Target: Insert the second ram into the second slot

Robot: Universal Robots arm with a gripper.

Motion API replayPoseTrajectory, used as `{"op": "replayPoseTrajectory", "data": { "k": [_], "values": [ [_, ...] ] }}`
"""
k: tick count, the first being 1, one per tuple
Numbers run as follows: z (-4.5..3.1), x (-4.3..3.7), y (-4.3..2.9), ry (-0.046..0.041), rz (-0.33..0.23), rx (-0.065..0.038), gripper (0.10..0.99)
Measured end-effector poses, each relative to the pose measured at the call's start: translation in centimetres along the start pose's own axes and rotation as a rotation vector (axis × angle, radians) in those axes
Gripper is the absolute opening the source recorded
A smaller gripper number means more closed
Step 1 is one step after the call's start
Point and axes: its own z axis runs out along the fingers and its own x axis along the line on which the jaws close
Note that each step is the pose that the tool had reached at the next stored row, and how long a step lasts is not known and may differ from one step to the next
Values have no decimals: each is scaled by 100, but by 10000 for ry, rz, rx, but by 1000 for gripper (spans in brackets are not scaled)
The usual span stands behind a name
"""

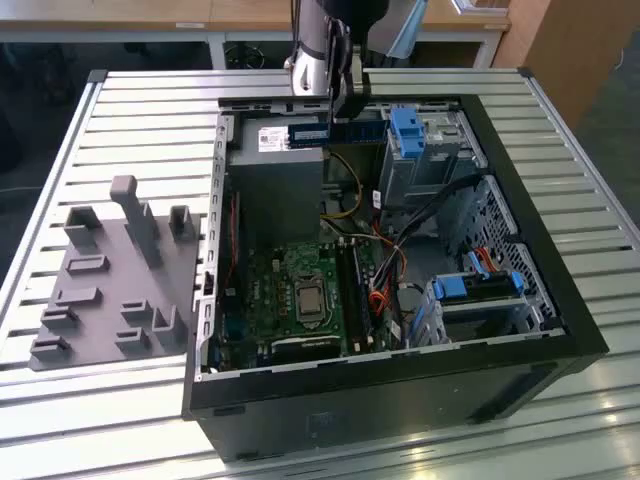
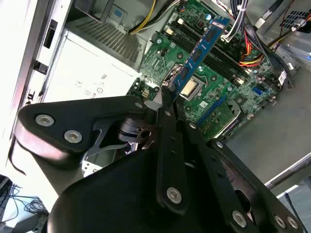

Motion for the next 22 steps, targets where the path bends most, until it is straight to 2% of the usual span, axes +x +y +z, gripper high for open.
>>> {"op": "replayPoseTrajectory", "data": {
  "k": [13,22],
  "values": [
    [0,0,0,0,0,0,137],
    [0,45,1,0,0,0,137]
  ]
}}
